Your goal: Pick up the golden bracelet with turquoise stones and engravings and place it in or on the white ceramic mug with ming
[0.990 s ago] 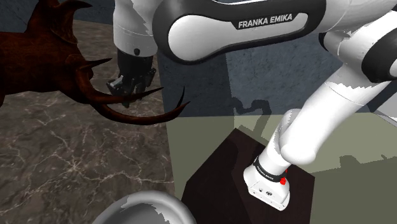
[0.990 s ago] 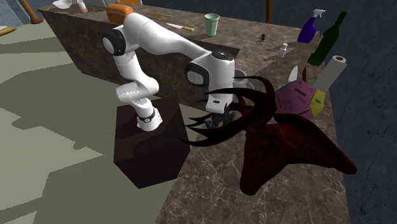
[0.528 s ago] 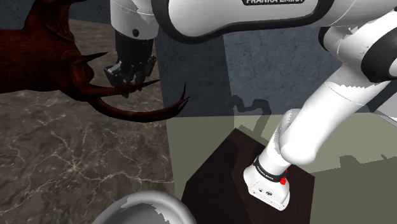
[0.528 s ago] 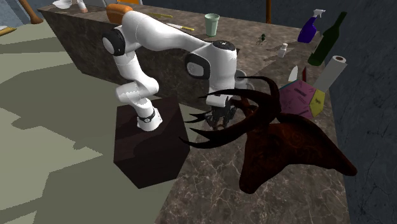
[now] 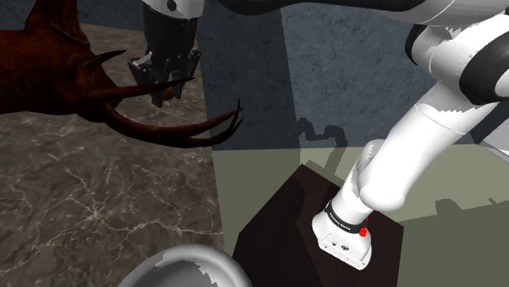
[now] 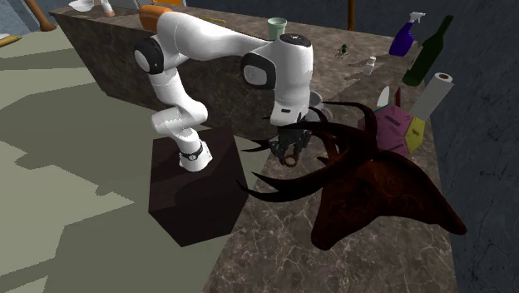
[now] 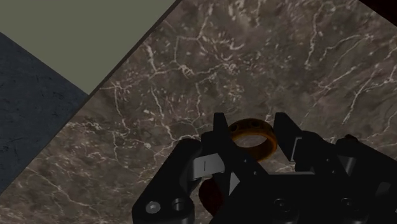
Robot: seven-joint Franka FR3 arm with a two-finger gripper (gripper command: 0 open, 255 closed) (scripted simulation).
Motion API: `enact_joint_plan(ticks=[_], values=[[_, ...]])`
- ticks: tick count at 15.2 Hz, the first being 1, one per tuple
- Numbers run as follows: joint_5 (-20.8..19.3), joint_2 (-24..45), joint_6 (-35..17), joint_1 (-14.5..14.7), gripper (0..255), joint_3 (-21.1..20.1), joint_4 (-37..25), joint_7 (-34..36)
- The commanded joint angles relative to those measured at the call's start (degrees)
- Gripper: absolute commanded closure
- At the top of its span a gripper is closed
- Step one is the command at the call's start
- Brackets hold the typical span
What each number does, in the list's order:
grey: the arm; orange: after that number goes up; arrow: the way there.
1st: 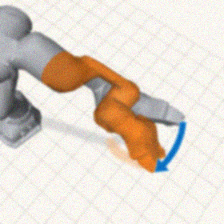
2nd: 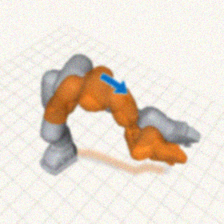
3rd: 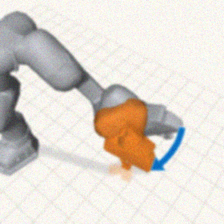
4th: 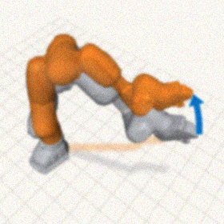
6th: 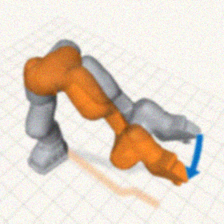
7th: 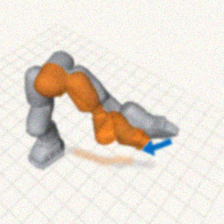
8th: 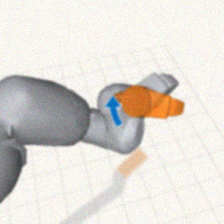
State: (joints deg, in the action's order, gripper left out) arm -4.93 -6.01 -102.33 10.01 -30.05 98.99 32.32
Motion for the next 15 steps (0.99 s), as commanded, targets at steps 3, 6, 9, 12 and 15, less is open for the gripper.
enact_joint_plan(ticks=[3,6,9,12,15], values=[[-0.3,0.6,3.2,0.1,255,-0.2,-4.0,0.0],[-0.7,1.4,5.7,0.2,255,-0.4,-7.1,0.0],[-1.0,2.1,7.7,0.2,255,-0.6,-9.8,0.1],[-0.6,0.5,8.2,1.9,255,-2.4,-8.5,3.5],[-0.3,-0.6,8.9,3.5,255,-4.5,-7.8,7.2]])
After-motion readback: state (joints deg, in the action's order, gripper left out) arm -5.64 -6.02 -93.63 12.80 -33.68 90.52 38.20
